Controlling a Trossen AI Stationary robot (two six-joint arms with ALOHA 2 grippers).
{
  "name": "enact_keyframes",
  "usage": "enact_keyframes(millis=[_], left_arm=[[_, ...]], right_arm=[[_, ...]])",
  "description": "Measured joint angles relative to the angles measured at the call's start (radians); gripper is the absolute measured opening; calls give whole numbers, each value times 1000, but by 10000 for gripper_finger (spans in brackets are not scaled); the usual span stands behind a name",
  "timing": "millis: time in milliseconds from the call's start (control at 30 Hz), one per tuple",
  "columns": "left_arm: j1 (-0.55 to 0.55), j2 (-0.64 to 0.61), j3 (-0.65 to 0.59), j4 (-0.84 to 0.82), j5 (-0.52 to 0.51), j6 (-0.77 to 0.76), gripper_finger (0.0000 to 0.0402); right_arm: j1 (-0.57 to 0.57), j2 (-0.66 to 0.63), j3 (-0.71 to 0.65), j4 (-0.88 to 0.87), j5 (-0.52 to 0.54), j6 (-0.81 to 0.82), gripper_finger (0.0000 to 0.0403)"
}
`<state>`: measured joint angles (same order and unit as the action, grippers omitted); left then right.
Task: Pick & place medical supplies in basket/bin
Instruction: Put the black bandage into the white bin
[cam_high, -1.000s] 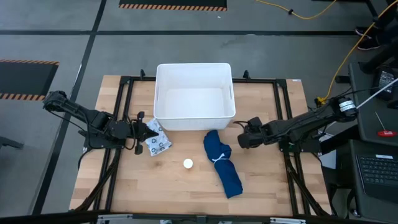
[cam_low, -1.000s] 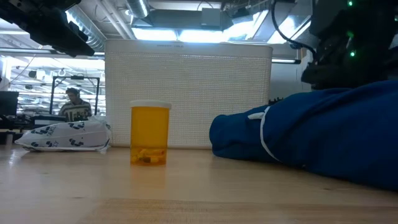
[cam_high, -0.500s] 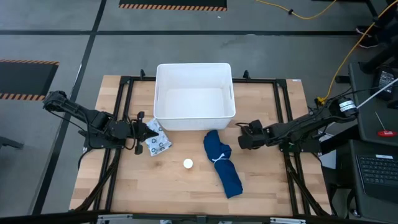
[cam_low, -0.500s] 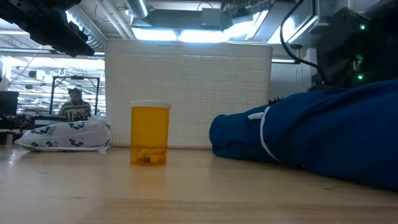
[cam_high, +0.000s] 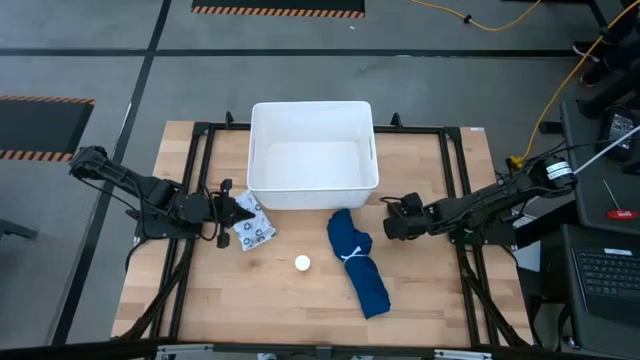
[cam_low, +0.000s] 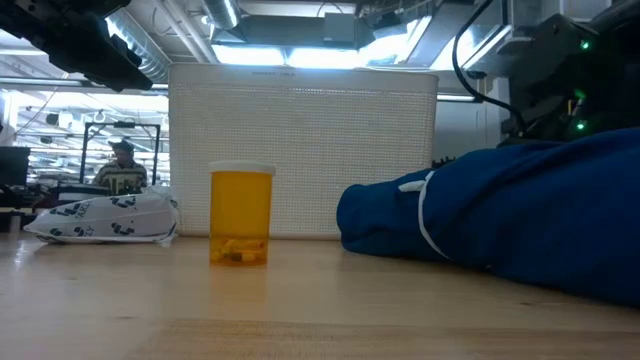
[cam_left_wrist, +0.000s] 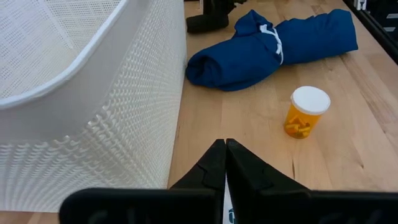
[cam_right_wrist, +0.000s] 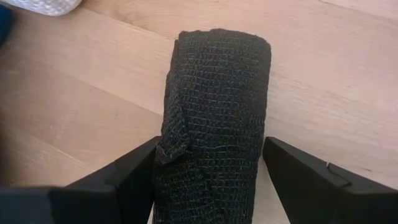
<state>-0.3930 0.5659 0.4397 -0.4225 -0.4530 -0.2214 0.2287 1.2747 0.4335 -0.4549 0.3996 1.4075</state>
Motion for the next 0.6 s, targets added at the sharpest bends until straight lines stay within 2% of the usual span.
enact_keyframes(millis=[400,600], left_arm=[[0,0,0,0,-2,0,3],[0,0,0,0,-2,0,4]], right_arm=[[-2,3,18,-4,0,-14,277],[-1,3,18,-4,0,-14,229]])
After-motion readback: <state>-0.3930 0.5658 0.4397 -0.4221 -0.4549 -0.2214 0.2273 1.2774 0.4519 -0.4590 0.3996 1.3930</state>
